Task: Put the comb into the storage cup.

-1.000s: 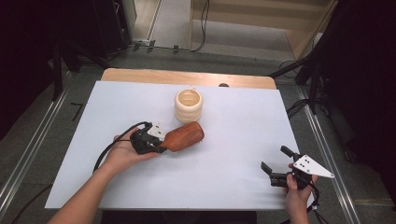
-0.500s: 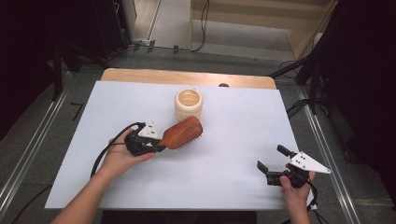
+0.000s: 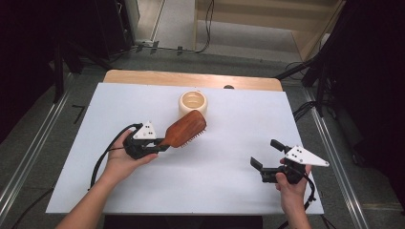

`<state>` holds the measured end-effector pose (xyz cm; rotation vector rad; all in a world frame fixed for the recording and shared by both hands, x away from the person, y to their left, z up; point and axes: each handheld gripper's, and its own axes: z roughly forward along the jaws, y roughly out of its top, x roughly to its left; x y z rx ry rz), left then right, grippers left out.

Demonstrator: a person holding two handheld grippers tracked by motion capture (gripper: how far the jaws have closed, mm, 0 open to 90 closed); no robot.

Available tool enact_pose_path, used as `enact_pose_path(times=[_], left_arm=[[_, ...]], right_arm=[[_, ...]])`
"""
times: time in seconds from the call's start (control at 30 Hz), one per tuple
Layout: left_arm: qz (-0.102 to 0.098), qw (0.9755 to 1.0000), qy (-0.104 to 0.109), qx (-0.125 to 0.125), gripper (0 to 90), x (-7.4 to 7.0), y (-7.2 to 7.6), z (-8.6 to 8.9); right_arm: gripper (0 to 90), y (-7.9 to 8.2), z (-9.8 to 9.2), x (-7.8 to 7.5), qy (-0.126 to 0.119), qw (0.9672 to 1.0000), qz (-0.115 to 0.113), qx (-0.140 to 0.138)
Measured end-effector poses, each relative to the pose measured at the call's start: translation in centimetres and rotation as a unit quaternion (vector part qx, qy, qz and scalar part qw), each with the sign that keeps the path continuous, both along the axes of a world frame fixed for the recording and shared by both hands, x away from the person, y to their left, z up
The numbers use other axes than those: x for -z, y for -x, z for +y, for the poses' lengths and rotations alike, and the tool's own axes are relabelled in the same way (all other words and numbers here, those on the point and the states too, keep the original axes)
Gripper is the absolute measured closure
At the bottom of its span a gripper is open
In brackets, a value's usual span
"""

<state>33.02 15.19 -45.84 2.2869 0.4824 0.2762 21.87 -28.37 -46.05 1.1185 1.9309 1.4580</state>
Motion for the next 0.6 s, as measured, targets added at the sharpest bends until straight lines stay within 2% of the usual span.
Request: enact_pose_path(times=[0.33,0.53,0.57,0.6], left_arm=[[-0.022,0.9991,0.034,-0.016,72.8,-0.4,0.6,-0.3],[-0.028,0.9978,0.052,-0.029,72.8,-0.2,0.8,-0.6],[-0.030,0.9975,0.056,-0.030,72.8,-0.2,0.9,-0.6],[-0.032,0.9972,0.058,-0.032,72.8,-0.2,0.9,-0.7]], right_arm=[[0.0,-1.7,2.5,-2.3,-0.014,0.9997,-0.006,-0.021],[0.0,-3.1,4.5,-3.4,-0.050,0.9982,0.013,-0.029],[0.0,-3.1,4.5,-3.4,-0.050,0.9982,0.013,-0.029],[0.0,-3.6,5.0,-3.6,-0.062,0.9975,0.015,-0.032]])
